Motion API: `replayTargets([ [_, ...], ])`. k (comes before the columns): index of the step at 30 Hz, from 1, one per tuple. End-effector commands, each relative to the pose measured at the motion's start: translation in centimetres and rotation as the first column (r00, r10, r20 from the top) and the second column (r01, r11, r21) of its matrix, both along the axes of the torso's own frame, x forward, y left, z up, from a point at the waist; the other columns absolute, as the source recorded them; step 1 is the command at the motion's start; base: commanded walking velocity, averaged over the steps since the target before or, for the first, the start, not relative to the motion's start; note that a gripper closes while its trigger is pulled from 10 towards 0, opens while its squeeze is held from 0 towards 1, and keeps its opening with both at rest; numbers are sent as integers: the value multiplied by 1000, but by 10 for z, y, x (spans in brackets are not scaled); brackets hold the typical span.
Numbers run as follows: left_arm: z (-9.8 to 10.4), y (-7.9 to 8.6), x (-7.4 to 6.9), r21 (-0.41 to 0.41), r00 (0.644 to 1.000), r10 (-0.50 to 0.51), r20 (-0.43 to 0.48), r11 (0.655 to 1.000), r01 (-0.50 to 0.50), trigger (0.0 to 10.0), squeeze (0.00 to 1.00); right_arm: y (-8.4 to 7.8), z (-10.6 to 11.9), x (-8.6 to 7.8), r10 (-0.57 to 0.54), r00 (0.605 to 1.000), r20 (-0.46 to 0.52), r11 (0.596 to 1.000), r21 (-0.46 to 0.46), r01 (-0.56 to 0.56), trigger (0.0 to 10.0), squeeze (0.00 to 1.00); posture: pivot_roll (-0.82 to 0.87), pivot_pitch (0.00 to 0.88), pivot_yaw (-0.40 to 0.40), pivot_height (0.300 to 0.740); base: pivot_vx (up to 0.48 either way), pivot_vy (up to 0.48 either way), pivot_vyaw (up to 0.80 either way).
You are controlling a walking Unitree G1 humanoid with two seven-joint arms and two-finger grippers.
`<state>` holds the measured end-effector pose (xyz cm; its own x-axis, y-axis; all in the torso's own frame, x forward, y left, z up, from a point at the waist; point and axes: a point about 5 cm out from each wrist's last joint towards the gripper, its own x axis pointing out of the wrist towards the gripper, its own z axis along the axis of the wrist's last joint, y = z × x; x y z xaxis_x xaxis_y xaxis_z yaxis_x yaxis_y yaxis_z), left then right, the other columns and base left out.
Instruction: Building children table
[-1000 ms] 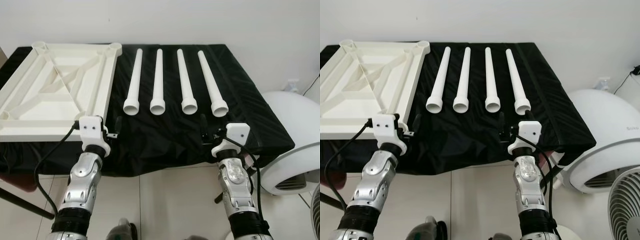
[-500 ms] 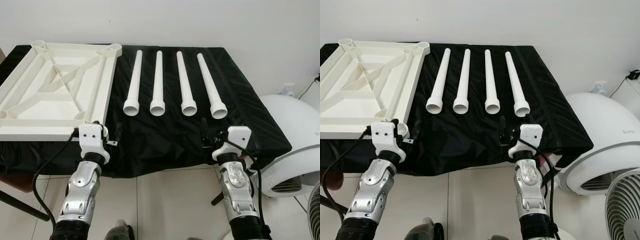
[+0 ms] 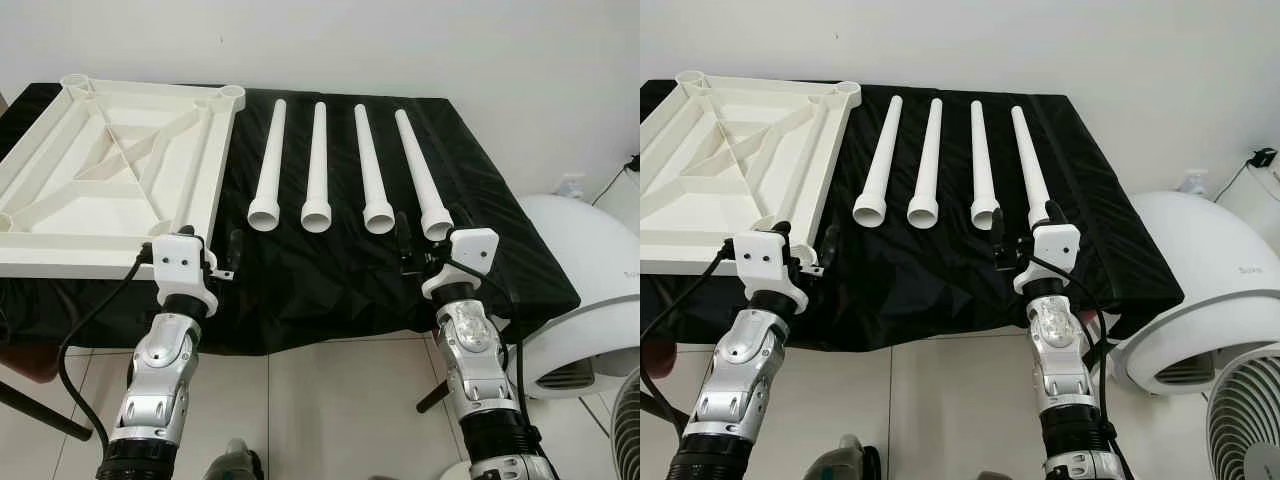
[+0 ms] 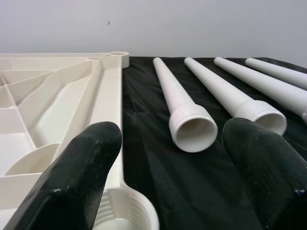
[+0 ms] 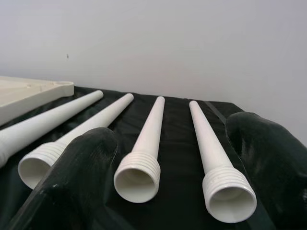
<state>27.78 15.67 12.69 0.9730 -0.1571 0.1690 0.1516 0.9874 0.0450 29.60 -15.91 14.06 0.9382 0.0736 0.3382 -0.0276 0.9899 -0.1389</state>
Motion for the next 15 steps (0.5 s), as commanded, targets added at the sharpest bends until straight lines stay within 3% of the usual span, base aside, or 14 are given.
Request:
replayTargets([
  [1,1,0,0,16,999,44,-9,999,-44,10000,0,-5,1,4,-21,1000,-9,1000,5,21,10000,0,72,0,-43,740,0,0,0],
  [15,11,-4,4,51,1000,10,18,999,-11,10000,0,-13,6,12,-59,998,-3,998,5,59,10000,0,72,0,-46,740,0,0,0],
])
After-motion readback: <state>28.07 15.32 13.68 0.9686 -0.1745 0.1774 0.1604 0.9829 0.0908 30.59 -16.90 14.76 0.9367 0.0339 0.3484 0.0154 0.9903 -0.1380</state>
